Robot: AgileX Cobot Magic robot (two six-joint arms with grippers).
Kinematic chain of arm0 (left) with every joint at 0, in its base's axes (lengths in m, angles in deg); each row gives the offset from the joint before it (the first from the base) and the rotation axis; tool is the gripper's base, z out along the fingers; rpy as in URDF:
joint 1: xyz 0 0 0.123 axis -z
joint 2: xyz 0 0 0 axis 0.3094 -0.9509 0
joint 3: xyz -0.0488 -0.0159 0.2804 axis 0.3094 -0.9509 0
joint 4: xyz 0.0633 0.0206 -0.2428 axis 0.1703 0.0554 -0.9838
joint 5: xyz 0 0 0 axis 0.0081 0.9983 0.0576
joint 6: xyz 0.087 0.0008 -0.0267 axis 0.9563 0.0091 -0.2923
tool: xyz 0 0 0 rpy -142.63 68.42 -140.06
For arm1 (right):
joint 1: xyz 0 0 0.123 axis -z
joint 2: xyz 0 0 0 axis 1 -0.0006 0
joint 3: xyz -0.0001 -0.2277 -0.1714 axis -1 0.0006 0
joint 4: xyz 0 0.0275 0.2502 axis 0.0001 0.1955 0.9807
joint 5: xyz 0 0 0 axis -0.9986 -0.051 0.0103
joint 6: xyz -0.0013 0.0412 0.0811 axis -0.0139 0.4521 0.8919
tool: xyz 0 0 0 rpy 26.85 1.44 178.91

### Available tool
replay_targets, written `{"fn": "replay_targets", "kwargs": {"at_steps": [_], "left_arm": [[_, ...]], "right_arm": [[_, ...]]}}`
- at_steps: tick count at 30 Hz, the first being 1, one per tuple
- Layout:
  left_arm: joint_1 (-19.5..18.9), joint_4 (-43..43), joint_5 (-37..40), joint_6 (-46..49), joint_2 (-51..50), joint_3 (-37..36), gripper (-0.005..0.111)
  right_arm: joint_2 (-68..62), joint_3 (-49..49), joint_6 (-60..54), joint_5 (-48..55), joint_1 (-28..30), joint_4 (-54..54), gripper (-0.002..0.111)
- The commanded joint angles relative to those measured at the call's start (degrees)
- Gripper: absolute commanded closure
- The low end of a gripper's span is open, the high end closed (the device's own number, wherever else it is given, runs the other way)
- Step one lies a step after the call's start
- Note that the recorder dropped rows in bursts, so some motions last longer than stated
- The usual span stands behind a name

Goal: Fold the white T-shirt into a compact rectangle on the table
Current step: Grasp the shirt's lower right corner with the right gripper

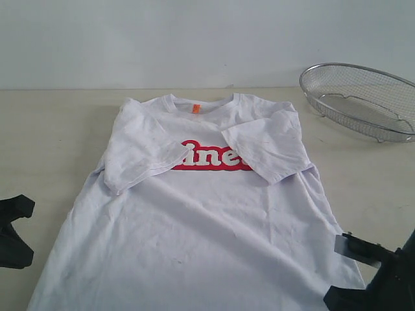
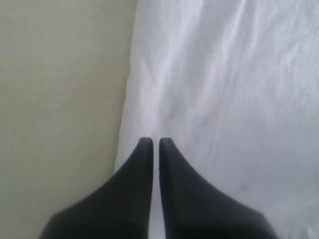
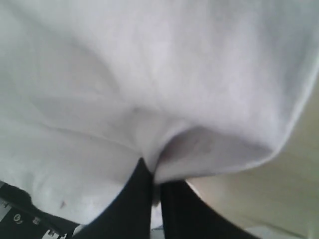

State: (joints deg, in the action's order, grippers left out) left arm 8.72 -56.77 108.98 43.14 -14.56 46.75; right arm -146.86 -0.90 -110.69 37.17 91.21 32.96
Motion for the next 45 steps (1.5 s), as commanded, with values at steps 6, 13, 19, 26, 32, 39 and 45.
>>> {"fn": "replay_targets", "kwargs": {"at_steps": [6, 13, 19, 26, 32, 39, 45], "left_arm": [[-0.2, 0.5, 0.7, 0.4, 0.0, 0.0, 0.102], [-0.2, 0.4, 0.7, 0.4, 0.0, 0.0, 0.102], [-0.2, 0.4, 0.6, 0.4, 0.0, 0.0, 0.102], [-0.2, -0.1, 0.7, 0.4, 0.0, 0.0, 0.102], [-0.2, -0.1, 0.8, 0.4, 0.0, 0.0, 0.102], [-0.2, -0.1, 0.7, 0.4, 0.0, 0.0, 0.102], [-0.2, -0.1, 0.5, 0.4, 0.0, 0.0, 0.102]], "right_arm": [[-0.3, -3.0, -3.1, -1.9, 0.2, 0.1, 0.108], [2.3, -3.5, -15.1, 3.0, 0.2, 11.2, 0.108], [8.4, -3.5, -15.6, 2.9, 0.2, 11.7, 0.108], [12.6, -3.5, -15.9, -0.3, 0.2, 11.6, 0.108], [12.6, -3.5, -17.5, -3.4, 0.2, 11.6, 0.108], [12.6, -3.7, -18.9, -4.5, 0.2, 12.2, 0.108], [12.9, -8.0, -19.3, -4.1, 0.2, 13.8, 0.108]]}}
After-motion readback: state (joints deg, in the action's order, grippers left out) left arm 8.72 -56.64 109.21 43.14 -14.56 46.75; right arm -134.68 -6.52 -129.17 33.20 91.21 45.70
